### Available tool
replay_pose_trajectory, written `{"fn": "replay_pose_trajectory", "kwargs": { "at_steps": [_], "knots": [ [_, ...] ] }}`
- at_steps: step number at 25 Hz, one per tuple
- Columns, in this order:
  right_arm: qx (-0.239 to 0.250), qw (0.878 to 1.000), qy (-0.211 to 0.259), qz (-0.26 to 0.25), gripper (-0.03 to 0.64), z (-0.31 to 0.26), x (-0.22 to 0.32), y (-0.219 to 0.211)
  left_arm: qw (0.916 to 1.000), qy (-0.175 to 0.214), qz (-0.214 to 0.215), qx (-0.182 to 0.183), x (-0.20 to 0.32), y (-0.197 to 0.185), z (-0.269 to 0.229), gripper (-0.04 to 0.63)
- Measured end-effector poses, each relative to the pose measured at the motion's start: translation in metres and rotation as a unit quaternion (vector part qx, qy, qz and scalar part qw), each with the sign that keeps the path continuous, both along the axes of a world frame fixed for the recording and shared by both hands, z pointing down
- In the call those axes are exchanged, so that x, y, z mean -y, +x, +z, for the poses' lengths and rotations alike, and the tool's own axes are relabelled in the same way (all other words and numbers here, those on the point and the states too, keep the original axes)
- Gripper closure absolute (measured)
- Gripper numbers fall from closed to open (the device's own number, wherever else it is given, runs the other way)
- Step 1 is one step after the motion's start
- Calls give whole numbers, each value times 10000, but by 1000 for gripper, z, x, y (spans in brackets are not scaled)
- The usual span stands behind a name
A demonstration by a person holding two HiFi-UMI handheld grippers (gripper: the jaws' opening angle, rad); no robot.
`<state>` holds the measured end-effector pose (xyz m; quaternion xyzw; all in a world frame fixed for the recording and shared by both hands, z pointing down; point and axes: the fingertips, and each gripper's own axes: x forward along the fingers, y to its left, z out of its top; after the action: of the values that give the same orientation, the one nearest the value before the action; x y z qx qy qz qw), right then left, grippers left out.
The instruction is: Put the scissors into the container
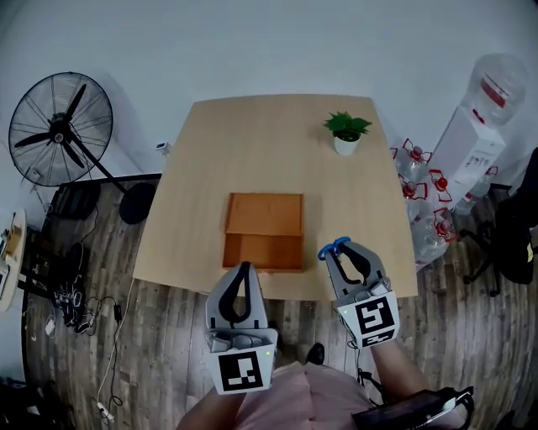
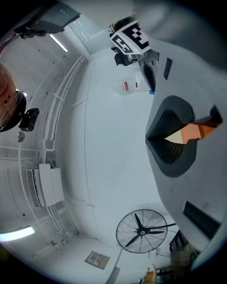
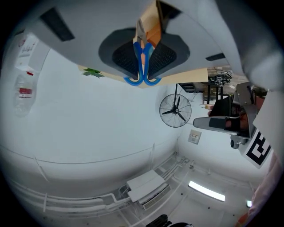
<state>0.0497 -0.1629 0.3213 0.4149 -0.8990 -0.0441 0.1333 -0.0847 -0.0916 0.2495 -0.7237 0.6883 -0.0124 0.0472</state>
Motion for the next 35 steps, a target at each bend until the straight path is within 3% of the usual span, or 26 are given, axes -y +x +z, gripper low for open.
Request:
{"fn": "replay_pose_trajectory", "kwargs": {
  "at_steps": [9, 16, 24, 35],
  "knots": [
    [-146, 9982, -32, -575, 541, 13, 17, -100, 9991, -131, -398, -96, 8, -89, 9, 586],
    [-351, 9954, -454, -769, 541, 57, 31, -146, 9970, -454, -586, -215, 17, -138, 39, 586],
    [-818, 9885, -873, -928, 541, 117, 41, -174, 9935, -814, -690, -392, 28, -174, 73, 586],
    [-1247, 9771, -1347, -1076, 540, 176, 48, -188, 9881, -1251, -598, -660, 49, -188, 120, 586]
  ]
}}
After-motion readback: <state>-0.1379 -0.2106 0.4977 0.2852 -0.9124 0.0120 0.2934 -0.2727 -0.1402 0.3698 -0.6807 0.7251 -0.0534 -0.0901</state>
